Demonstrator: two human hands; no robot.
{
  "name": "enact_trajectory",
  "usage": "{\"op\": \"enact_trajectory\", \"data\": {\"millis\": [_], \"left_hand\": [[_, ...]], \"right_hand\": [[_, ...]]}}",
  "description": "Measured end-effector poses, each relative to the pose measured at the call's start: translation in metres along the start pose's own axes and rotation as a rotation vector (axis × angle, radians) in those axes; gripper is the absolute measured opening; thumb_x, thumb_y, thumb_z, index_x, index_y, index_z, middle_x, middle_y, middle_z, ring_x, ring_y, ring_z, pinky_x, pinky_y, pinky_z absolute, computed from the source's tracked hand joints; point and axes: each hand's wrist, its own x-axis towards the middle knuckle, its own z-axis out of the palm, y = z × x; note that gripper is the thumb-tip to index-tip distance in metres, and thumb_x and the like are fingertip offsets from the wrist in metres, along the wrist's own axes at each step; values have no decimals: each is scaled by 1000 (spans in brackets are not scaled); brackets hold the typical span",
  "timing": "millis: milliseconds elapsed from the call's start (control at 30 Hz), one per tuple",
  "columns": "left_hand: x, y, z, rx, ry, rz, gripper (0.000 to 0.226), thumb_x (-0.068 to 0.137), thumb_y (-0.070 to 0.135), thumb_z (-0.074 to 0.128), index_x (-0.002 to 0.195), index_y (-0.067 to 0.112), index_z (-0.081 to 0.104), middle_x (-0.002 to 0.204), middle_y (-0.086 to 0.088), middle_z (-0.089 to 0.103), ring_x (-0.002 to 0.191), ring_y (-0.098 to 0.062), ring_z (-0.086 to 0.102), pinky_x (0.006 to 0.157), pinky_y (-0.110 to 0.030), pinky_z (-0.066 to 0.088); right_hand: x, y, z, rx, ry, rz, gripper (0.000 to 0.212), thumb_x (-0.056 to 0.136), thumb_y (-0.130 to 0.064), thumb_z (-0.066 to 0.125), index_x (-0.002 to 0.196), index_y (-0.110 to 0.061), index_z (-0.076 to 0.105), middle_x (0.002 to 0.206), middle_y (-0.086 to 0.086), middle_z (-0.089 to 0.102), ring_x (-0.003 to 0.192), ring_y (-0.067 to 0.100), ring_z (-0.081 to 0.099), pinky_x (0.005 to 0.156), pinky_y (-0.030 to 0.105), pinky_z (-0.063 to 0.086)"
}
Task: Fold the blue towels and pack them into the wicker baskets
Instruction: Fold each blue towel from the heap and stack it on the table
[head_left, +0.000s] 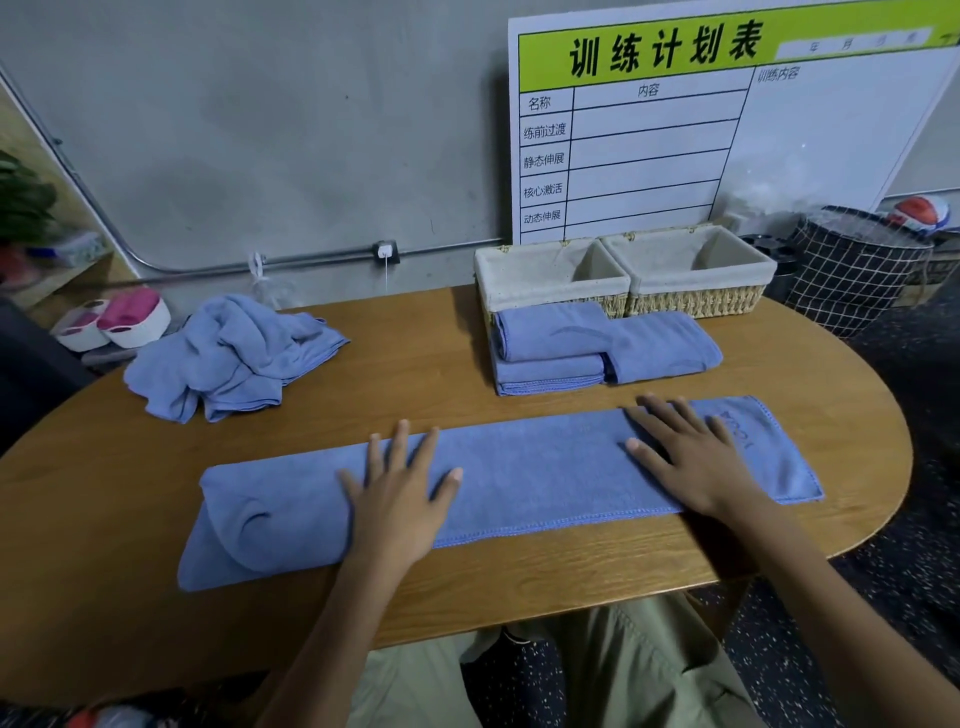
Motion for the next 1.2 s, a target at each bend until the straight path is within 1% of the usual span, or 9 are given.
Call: {"op": "enact_trajectory", "data": {"millis": [33, 100, 167, 300, 567, 767, 933, 1100, 1200], "left_hand": [[3, 4, 1, -3, -13, 28, 67, 98, 69, 17, 159, 43, 6, 169, 5, -6, 154, -29, -9, 115, -71, 5], [7, -4, 4, 7, -15, 16, 66, 98, 69, 16, 158, 44, 5, 169, 6, -4, 155, -27, -9, 117, -68, 3], [8, -26, 4, 20, -5, -36, 67, 98, 70, 16, 158, 45, 5, 169, 7, -3, 155, -26, -7, 118, -67, 3], [3, -75, -2, 69, -1, -148, 68, 97, 71, 16, 159, 43, 6, 169, 5, -1, 155, -28, -3, 117, -67, 5], [-22, -126, -8, 34, -10, -286, 69, 98, 68, 18, 159, 41, 0, 169, 3, -11, 155, -30, -3, 119, -64, 5], [-22, -124, -9, 73, -15, -281, 70, 98, 69, 17, 159, 39, 0, 169, -1, -10, 154, -34, -4, 119, -66, 6], [-15, -109, -9, 55, 47, -148, 66, 99, 65, 23, 159, 41, 9, 169, 3, -1, 155, -27, -1, 120, -62, 9], [-15, -131, -8, 38, -18, -206, 67, 98, 68, 21, 158, 44, 3, 168, 7, -9, 155, -27, -5, 120, -61, 3], [-21, -150, -9, 54, -28, -232, 73, 93, 70, 17, 159, 42, 0, 168, 5, -11, 155, -27, -3, 120, -60, 5]], "right_hand": [[1, 2, 3, 14, 2, 10, 99, 72, -88, -10, 155, -44, 20, 166, -17, 9, 154, 16, 3, 121, 49, 7], [3, 17, 3, 43, 15, 55, 96, 73, -88, -7, 155, -45, 19, 166, -15, 10, 154, 16, 4, 122, 49, 7], [3, 32, 0, 42, 8, 79, 90, 76, -84, -1, 155, -46, 17, 166, -14, 9, 154, 16, 4, 122, 48, 9], [2, 38, 0, 18, -10, 80, 86, 78, -83, -1, 155, -48, 12, 166, -14, 7, 154, 16, 2, 121, 49, 9], [3, 38, 1, 15, -13, 88, 85, 78, -83, -1, 155, -49, 10, 166, -14, 7, 154, 17, 2, 122, 50, 9], [2, 35, -1, -1, -14, 87, 86, 77, -83, -3, 155, -48, 9, 166, -13, 6, 154, 17, 2, 122, 50, 9], [2, 35, -1, 0, -8, 88, 86, 78, -83, -4, 155, -48, 9, 166, -13, 6, 154, 17, 2, 122, 49, 9], [2, 35, -2, -2, -14, 86, 86, 78, -82, -3, 155, -47, 10, 167, -13, 6, 154, 17, 2, 122, 49, 8], [2, 36, -1, 2, -9, 85, 87, 77, -83, -4, 155, -47, 10, 167, -13, 6, 154, 17, 2, 122, 49, 8]]}}
